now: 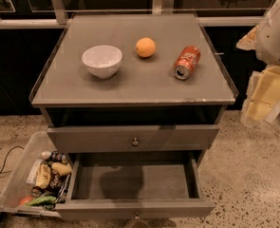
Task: Close middle drawer
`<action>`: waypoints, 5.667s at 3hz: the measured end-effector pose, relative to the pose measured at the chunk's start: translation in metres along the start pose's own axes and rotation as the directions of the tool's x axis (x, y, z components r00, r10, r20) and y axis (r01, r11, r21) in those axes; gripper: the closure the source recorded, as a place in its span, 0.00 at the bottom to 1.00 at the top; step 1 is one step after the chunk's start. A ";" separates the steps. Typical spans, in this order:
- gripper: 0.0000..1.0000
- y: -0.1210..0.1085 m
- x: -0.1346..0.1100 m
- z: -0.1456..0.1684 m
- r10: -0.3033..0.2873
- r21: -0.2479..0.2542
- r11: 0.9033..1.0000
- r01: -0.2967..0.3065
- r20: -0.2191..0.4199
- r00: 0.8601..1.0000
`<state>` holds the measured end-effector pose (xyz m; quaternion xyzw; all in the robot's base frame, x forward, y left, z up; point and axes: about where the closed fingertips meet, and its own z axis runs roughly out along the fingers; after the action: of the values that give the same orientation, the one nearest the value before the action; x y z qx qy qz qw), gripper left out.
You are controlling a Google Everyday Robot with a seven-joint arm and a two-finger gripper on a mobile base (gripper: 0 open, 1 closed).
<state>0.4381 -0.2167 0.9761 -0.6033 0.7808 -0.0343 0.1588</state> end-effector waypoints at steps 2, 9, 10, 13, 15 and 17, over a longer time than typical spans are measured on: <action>0.00 0.004 0.000 0.006 -0.009 -0.007 1.000 0.009 0.004 1.000; 1.00 0.149 0.070 0.238 0.029 -0.239 0.970 0.043 0.288 0.957; 1.00 0.154 0.068 0.278 0.091 -0.270 0.963 -0.010 0.291 0.952; 1.00 0.197 0.067 0.456 0.266 -0.289 0.943 -0.166 0.352 0.898; 1.00 0.241 0.065 0.501 0.259 -0.307 0.939 -0.155 0.336 0.905; 0.81 0.242 0.066 0.527 0.262 -0.305 0.938 -0.161 0.324 0.909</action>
Offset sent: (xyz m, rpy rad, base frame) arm -0.0060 0.0047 -0.0251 0.0073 0.0385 0.0342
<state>0.3503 -0.1412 0.4043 -0.5263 0.7969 0.2016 0.2174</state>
